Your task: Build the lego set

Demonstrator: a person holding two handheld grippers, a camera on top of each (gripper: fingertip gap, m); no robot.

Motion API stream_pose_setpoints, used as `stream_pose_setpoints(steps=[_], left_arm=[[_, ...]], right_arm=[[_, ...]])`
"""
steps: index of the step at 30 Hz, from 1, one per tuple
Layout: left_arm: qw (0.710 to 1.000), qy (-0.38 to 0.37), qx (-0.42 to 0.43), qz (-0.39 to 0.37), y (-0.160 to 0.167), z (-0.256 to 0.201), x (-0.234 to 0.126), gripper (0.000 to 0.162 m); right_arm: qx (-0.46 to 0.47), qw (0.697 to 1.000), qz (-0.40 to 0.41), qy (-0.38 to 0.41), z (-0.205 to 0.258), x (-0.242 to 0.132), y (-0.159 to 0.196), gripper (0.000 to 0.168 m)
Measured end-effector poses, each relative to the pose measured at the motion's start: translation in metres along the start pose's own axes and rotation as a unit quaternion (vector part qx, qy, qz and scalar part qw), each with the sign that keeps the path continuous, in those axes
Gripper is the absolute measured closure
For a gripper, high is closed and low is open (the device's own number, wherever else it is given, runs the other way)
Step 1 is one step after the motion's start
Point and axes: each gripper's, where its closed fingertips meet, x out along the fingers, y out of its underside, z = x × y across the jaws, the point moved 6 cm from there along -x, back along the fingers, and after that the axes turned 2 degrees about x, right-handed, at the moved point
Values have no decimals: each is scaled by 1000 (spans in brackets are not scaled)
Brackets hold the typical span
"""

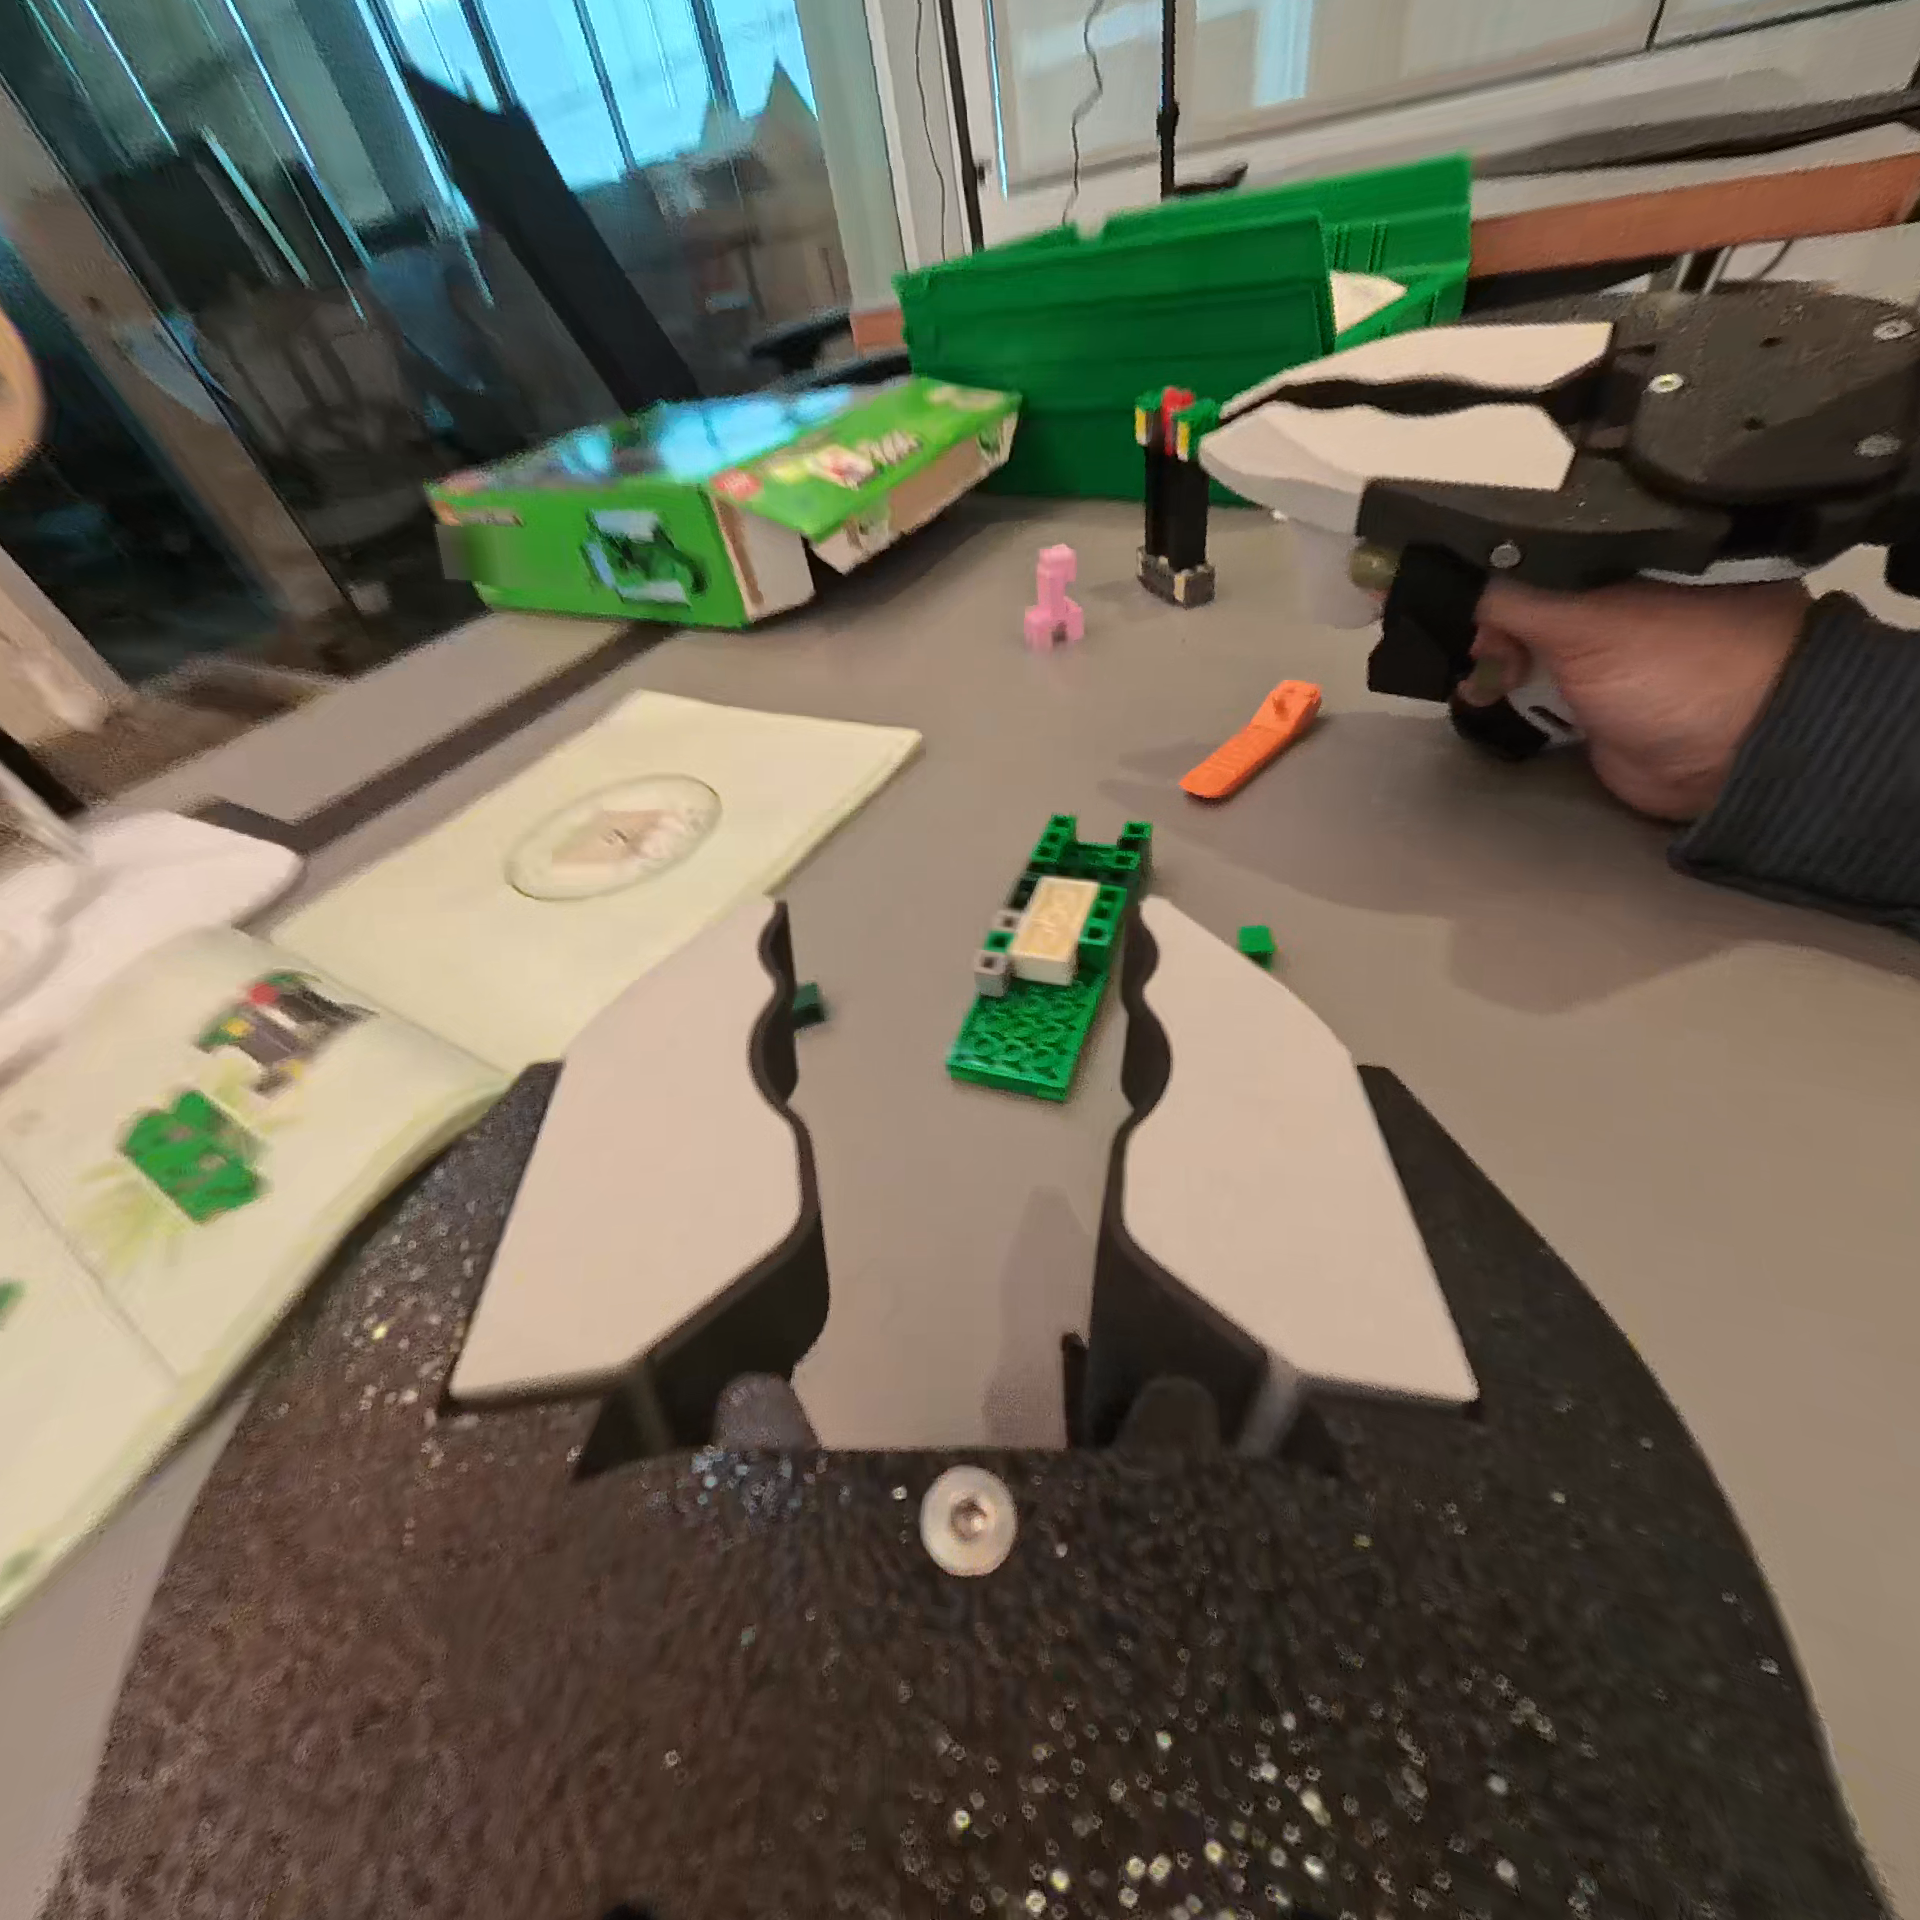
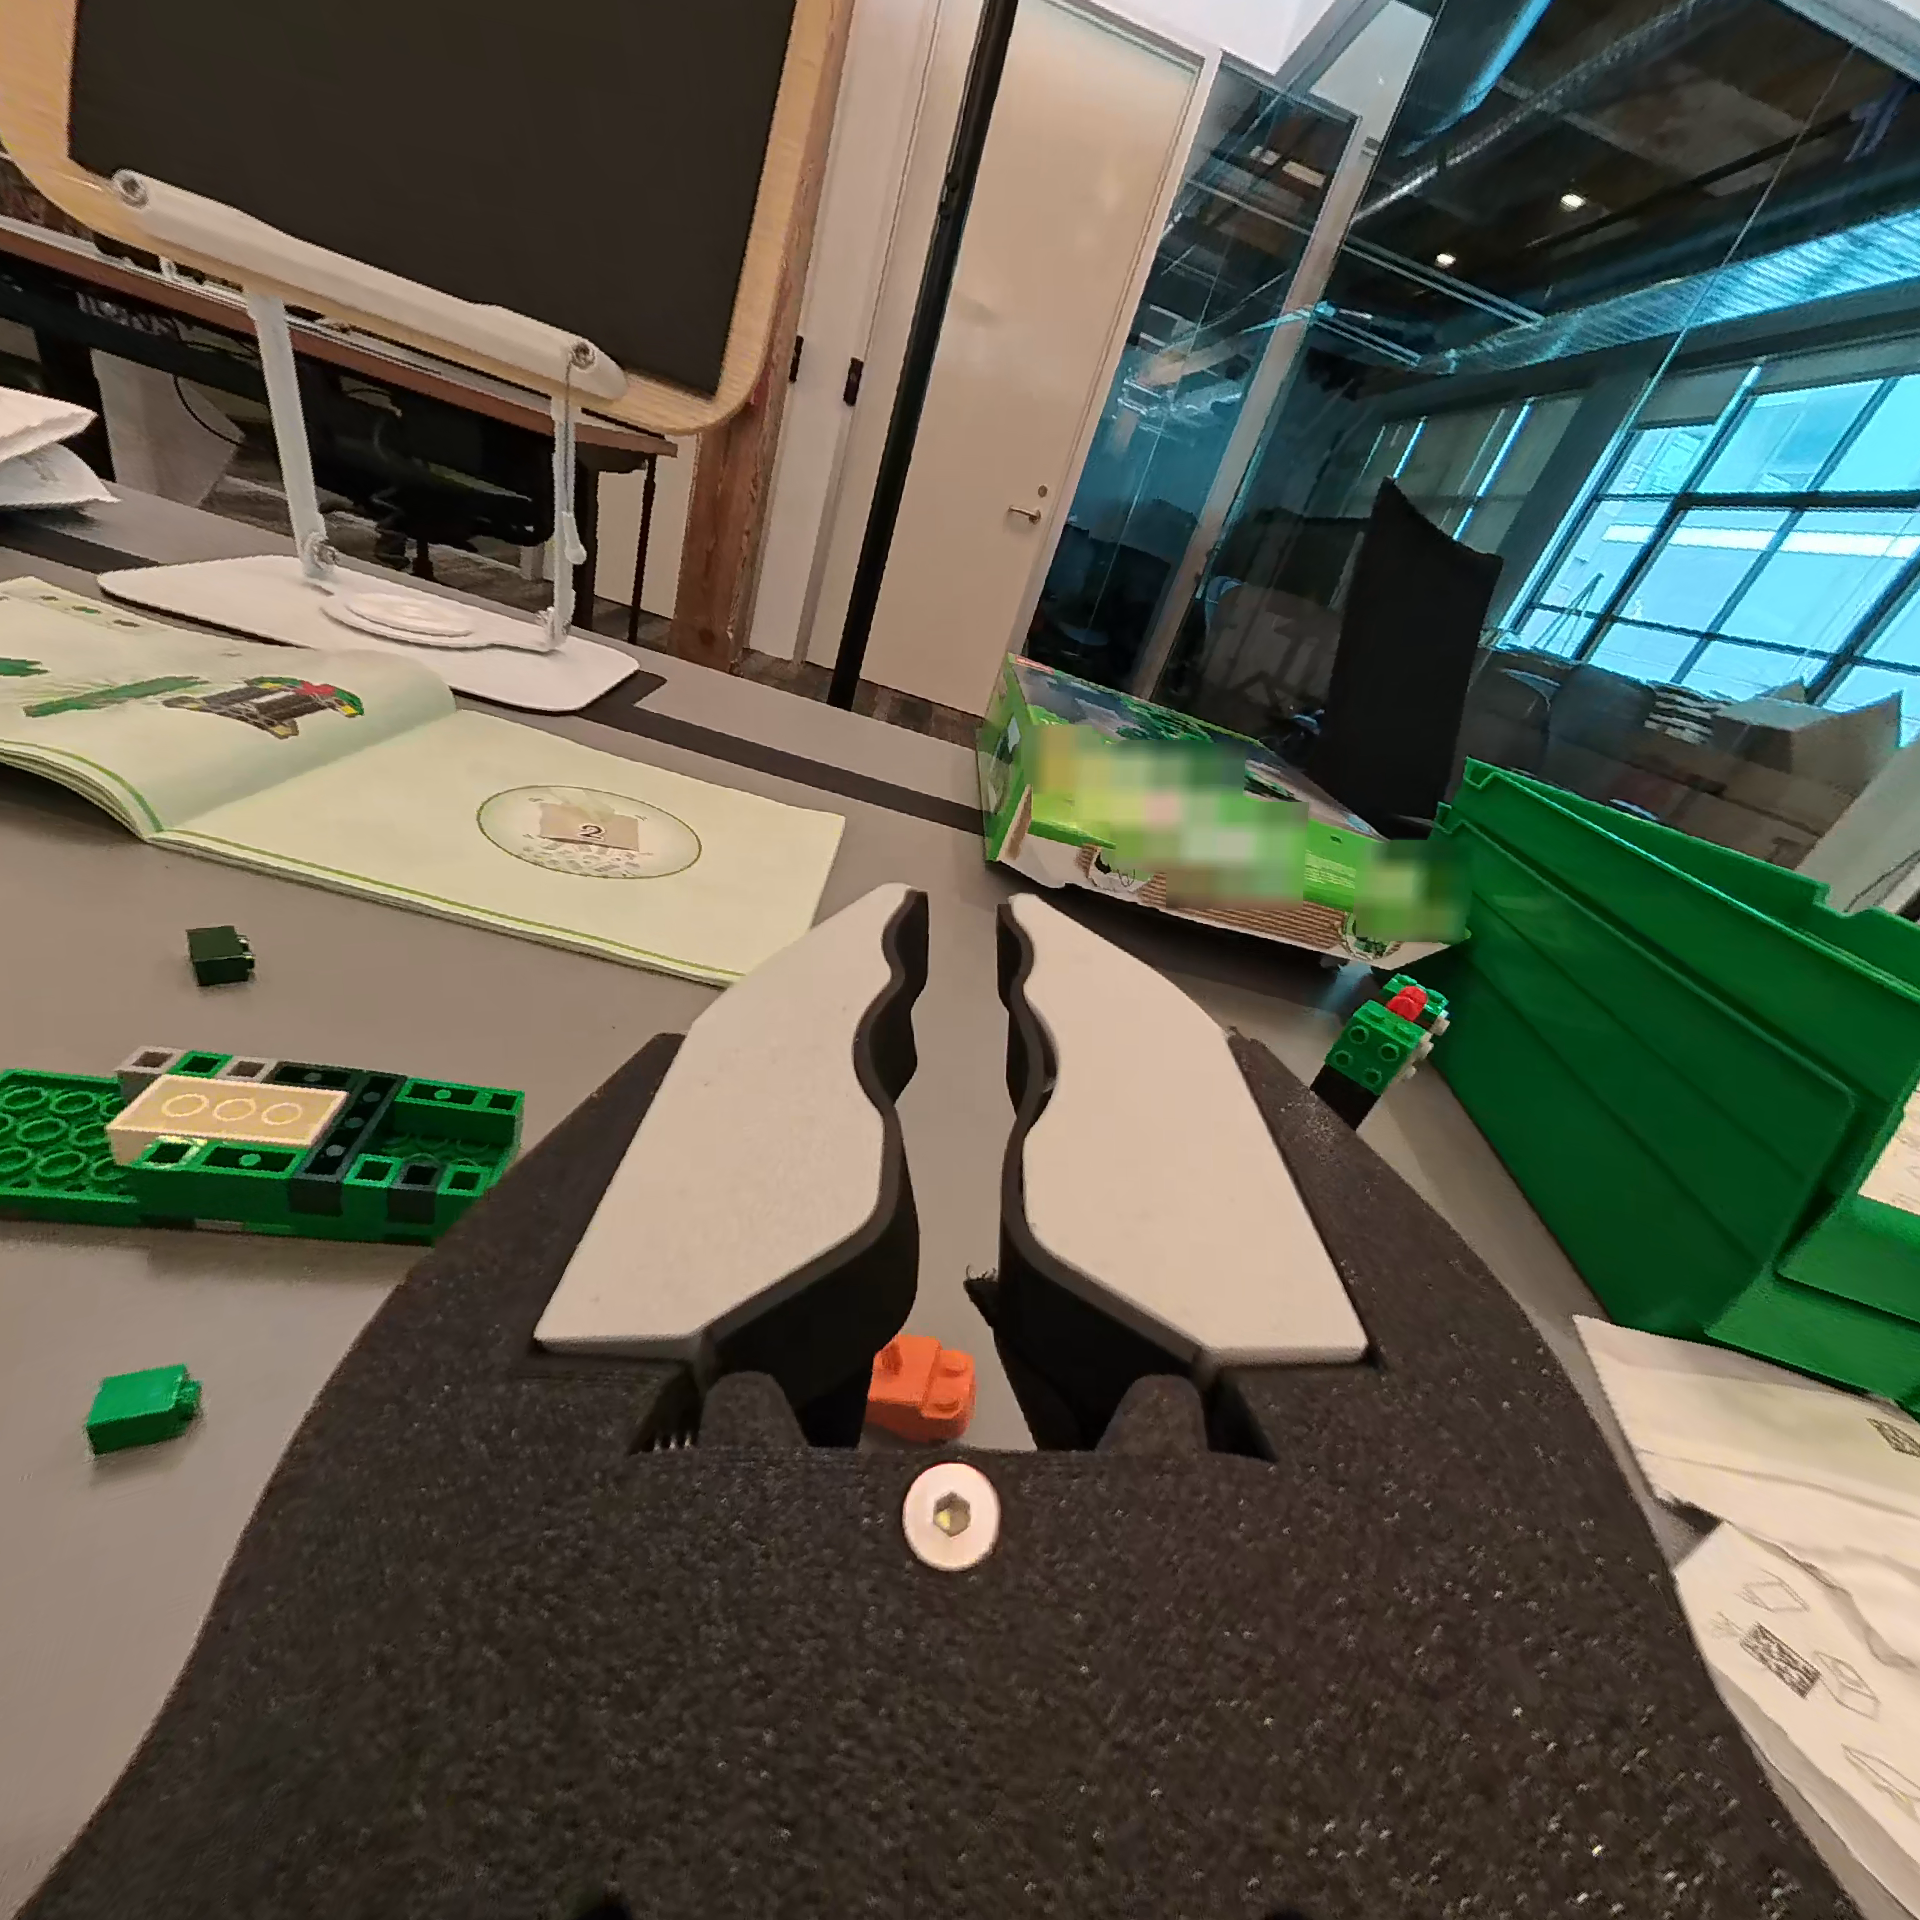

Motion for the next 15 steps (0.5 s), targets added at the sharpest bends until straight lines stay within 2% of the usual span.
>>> stream_pose_setpoints(steps=[1, 3, 4, 9, 15], left_arm=[[999, 21, -22, 16, 0, -6, 4, 100], [990, 101, -83, 45, -2, -31, 12, 107], [987, 109, -90, 72, -1, -41, 17, 110], [980, 101, -10, 171, 6, -80, 38, 136], [976, 54, 10, 209, 12, -77, 58, 137]], right_arm=[[3, 1000, -4, -1, 0, -1, -1, 158], [6, 1000, -17, 3, -1, -3, -2, 163], [5, 1000, -24, 6, -2, -4, -3, 168], [-1, 999, -36, -4, 0, -8, -5, 168], [40, 997, -50, -40, -1, -9, -7, 168]])
